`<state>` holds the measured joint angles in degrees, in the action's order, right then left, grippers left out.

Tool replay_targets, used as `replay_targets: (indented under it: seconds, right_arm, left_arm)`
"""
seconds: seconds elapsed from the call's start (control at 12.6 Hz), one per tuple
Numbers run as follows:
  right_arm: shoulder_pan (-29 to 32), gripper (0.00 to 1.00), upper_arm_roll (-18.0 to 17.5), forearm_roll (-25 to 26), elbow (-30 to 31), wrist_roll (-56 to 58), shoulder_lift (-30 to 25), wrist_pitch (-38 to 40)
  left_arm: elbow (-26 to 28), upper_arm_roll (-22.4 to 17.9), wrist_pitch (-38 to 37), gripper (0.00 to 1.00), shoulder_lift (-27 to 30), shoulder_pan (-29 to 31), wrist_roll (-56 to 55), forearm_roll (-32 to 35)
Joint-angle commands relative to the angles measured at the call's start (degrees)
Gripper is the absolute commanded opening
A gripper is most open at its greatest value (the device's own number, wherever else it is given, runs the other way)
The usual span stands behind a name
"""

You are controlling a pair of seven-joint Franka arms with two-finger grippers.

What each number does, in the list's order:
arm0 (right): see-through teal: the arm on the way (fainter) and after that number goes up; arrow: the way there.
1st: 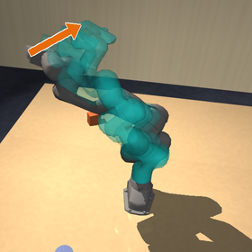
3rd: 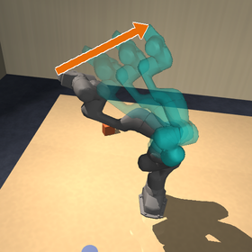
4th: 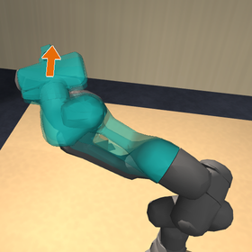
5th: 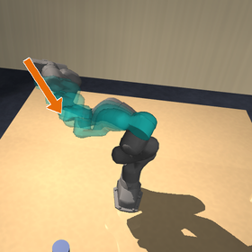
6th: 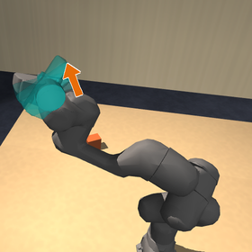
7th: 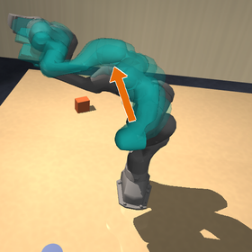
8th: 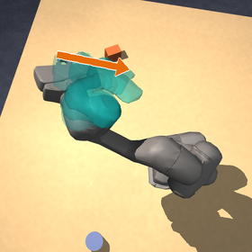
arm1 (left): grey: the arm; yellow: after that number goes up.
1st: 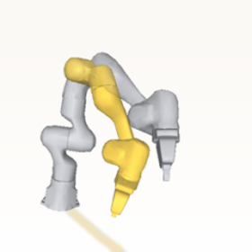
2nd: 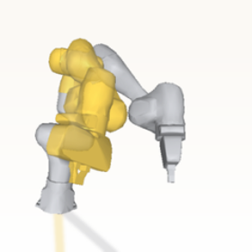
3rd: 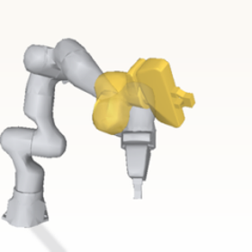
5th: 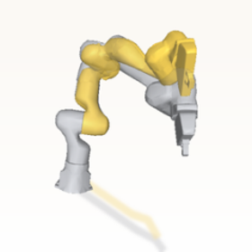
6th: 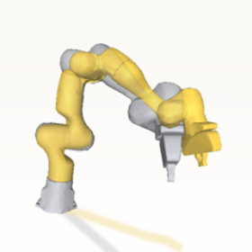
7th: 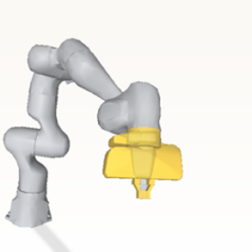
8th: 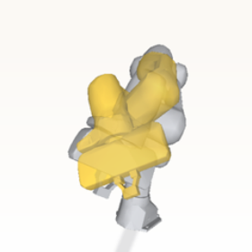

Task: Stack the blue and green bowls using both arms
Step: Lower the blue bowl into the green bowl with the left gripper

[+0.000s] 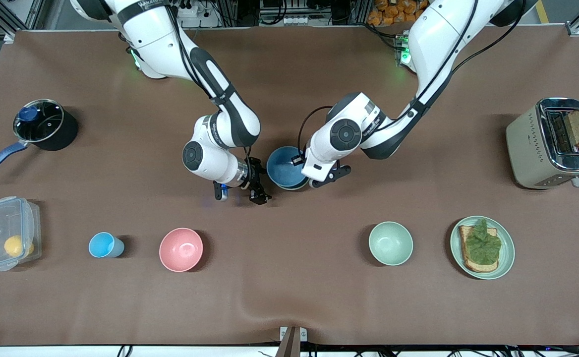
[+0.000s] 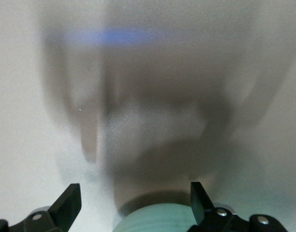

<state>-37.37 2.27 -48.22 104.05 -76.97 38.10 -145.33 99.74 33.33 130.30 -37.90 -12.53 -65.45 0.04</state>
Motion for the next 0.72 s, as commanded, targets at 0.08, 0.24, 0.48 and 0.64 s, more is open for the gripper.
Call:
replay_targets:
  seconds: [0.08,0.24,0.48,0.64]
  right_arm:
    - [-0.1,1.00,-0.1,-1.5,-0.2,0.8,-0.4,0.2]
    - [0.0,1.00,-0.1,-1.5,-0.1,0.8,-0.4,0.2]
    - [0.1,1.00,0.0,-1.4,-0.1,0.9,-0.4,0.3]
    - [0.6,1.00,0.2,-1.0,-0.1,0.8,-1.2,2.3]
  left_arm:
    - [0.2,-0.5,1.8,0.00,-1.2,-0.6,-0.9,0.4]
    - [0.0,-0.5,2.0,0.71,-1.9,-0.5,-0.9,0.4]
    - [-0.3,-0.5,2.0,1.00,-1.4,0.0,-1.8,0.3]
    - [-0.6,-0.5,1.5,1.00,0.6,0.5,-4.7,0.3]
